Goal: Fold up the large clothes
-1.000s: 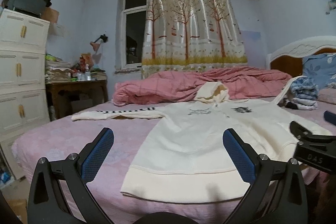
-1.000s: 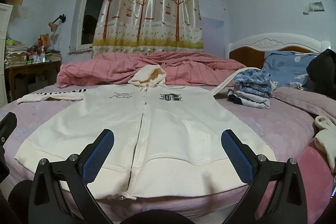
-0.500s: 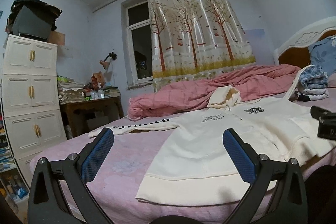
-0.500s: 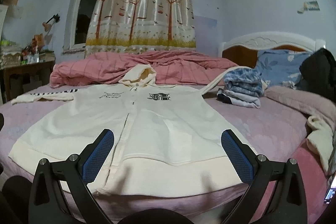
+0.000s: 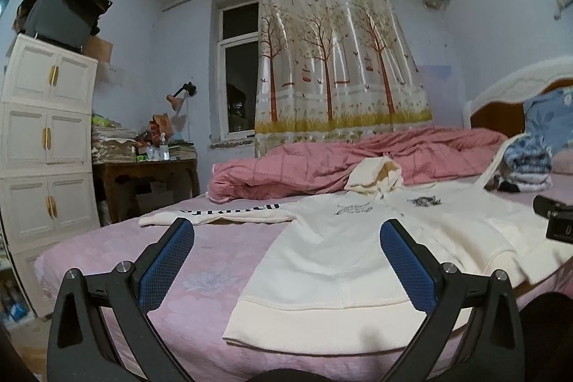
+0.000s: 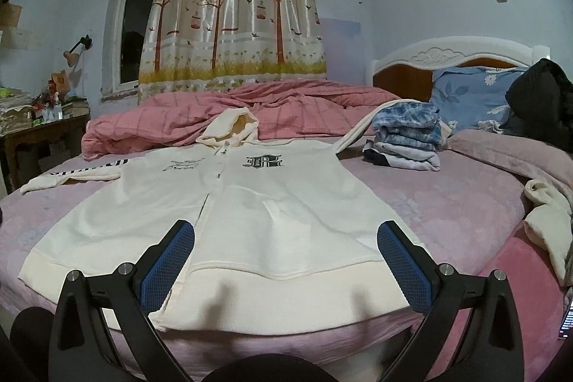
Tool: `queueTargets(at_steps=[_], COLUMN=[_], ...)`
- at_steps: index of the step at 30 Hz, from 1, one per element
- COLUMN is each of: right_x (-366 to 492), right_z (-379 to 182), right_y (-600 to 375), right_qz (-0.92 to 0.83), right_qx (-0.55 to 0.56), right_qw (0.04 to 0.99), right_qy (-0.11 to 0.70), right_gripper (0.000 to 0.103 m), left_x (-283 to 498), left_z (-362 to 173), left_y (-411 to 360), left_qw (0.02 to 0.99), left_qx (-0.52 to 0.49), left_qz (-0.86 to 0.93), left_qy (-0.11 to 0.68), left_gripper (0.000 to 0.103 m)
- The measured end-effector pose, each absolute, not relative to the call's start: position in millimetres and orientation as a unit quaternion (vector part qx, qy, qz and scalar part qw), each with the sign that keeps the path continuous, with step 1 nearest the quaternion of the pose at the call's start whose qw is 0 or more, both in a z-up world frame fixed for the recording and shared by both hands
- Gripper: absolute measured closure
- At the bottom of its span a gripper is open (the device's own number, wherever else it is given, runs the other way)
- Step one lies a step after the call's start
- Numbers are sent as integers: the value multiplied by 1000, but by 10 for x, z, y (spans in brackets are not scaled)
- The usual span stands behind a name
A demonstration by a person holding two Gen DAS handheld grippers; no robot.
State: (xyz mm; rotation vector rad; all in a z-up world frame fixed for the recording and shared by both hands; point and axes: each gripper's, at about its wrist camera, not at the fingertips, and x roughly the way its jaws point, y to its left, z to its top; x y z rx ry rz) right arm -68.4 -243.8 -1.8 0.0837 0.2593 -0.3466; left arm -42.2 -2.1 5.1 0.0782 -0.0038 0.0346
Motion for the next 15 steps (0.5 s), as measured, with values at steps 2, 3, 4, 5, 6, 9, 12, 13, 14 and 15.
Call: queueTargets(at_steps=[2,3,4,5,6,9,12,13,14,15], right_x=[-689,-690,-695,-694,-696,-688,-654,-648,-650,-647], right_z=[-17,-16,-15,-13,-10,-2,-5,-5,-1,-6], right_y=[-2447,-2448,-2452,-2447,-2449,-2438,-2408,-2399,-2398,-2391], right_qz=[-171,-170,-169,-169,-168,-155,-156,-154,-151,-151], right_qx=[40,41,41,42,42,44,40,39,38,37], right_qw=[976,976,976,976,976,978,977,977,978,978], right_qy=[129,129,129,129,129,131,138,139,138,138], right_gripper=[0,0,0,0,0,0,0,0,0,0], left_x=[-421,-415,-407,-405,-403,-395,-394,-394,-401,-400], left_z=[58,61,62,61,61,67,63,62,58,54], left_y=[13,21,23,28,30,29,34,36,35,34], left_qw=[999,999,1000,1000,1000,999,999,1000,1000,1000], left_qx=[32,30,29,29,29,30,30,30,29,29], left_qz=[14,12,11,11,11,11,10,7,7,7], left_qy=[-2,-1,1,2,2,1,1,1,-1,-1], left_gripper=[0,0,0,0,0,0,0,0,0,0])
